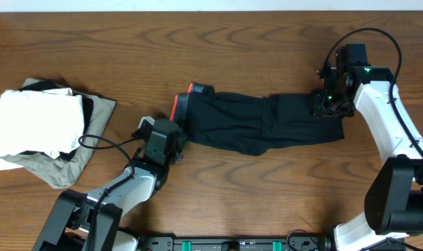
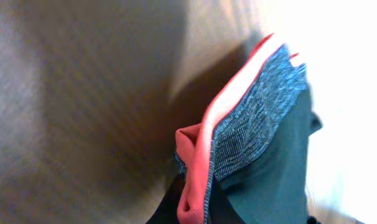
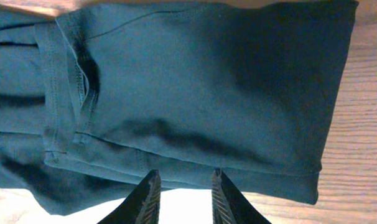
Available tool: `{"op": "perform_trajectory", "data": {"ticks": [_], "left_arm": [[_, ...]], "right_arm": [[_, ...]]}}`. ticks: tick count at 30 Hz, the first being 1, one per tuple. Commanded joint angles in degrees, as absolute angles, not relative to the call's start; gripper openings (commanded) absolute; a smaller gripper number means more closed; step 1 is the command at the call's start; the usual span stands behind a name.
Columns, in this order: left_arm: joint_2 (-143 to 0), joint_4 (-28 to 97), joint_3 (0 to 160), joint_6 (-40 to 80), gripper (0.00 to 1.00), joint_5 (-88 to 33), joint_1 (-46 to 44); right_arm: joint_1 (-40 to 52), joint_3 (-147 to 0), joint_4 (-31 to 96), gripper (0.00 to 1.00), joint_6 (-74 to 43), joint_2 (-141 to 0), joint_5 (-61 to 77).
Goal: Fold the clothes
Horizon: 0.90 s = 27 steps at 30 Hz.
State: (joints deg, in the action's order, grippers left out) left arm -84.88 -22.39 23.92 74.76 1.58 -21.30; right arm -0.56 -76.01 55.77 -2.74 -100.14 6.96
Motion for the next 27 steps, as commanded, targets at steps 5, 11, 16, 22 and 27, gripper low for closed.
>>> {"op": "perform_trajectory", "data": {"ticks": [5,11,16,22,27], "left_arm": [[-80.18,-22.48,24.27,55.77,0.06,1.91,-20.25],[-67.37,-4.99,26.68,48.23,0.06,1.8,-13.98],[-59.27,2.94,27.77,40.47,0.06,1.74,-5.41],[-56.4,4.29,29.78,31.79,0.06,-0.36,1.74],[-56.49,5.15,34.61,26.2,0.06,-6.96,2.63]], "right_arm": [[-0.82,-75.96,56.4,0.25,-2.59,-100.33,6.68],[-1.54,-76.01,56.49,0.25,-3.27,-99.07,7.94],[-3.9,-76.05,56.55,0.25,-4.23,-96.6,9.82],[-7.2,-76.05,58.92,0.25,-4.23,-93.65,12.45],[-9.5,-76.05,60.03,0.26,-5.23,-91.64,12.56]]}}
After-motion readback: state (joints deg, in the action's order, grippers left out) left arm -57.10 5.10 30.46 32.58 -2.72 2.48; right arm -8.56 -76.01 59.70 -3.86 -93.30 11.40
